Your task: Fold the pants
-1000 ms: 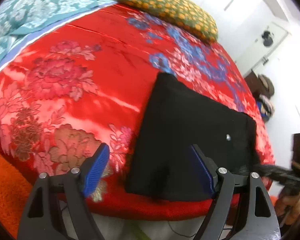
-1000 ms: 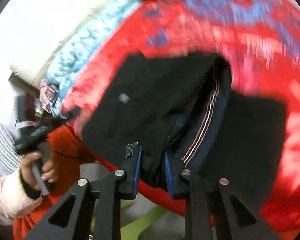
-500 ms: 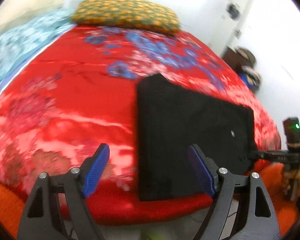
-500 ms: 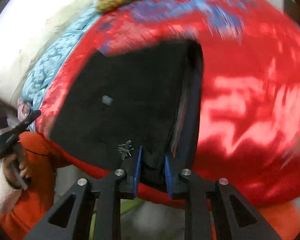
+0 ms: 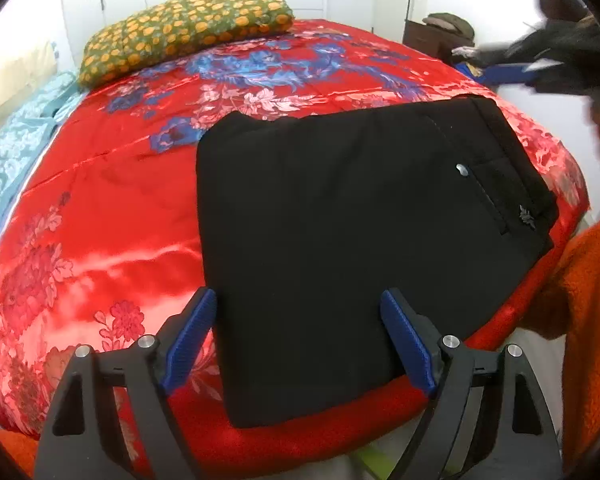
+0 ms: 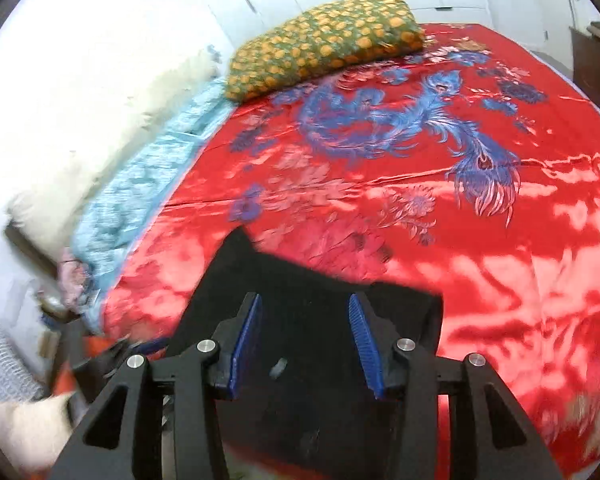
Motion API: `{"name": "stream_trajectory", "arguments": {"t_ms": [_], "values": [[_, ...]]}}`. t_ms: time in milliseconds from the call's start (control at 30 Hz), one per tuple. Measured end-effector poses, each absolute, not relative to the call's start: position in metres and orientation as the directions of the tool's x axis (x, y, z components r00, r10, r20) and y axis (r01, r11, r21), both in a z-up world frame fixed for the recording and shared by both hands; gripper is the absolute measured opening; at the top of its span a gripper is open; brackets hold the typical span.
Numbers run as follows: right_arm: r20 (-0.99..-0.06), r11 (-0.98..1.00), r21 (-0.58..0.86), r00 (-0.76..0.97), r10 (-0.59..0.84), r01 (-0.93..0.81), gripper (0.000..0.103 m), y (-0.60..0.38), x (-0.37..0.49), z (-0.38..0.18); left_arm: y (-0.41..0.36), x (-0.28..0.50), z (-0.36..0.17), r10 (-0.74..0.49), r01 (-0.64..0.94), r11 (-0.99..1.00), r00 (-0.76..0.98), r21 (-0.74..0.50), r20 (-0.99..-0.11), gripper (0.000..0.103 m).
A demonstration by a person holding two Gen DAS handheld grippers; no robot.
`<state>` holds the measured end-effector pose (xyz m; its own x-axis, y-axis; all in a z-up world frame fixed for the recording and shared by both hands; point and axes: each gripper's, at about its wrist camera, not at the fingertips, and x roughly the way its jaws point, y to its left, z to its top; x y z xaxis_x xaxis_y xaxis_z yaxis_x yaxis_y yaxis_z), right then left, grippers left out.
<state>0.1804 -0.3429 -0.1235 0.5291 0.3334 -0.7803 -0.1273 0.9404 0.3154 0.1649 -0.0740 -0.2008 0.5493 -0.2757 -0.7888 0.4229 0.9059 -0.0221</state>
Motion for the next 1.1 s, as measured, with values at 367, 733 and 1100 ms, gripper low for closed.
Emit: {"name": "stream_trajectory", "arguments": {"t_ms": [367,733,1100], "values": [[-0.795,0.994,0.092,0.598,0.108,-0.057,0.044,-0.346,0.147,-0.135,-0.068,0.152,-0.186,-0.321,0.43,0.9,0.552,-0.067,-0.769,0.086],[-0.857,0.984,0.045,0.499,0.127,-0.174,0.045,-0.288,0.066,-0.179,-0.087,0.152,-0.202,-0.274,0.455,0.89,0.536,0.0,-0.798,0.093],[-0.865,0.981,0.012,0.491,0.107,-0.192,0.061,-0.276,0.063,-0.183,-0.078,0.156,-0.205,-0.289,0.424,0.904,0.5,-0.06,-0.816,0.096]]}}
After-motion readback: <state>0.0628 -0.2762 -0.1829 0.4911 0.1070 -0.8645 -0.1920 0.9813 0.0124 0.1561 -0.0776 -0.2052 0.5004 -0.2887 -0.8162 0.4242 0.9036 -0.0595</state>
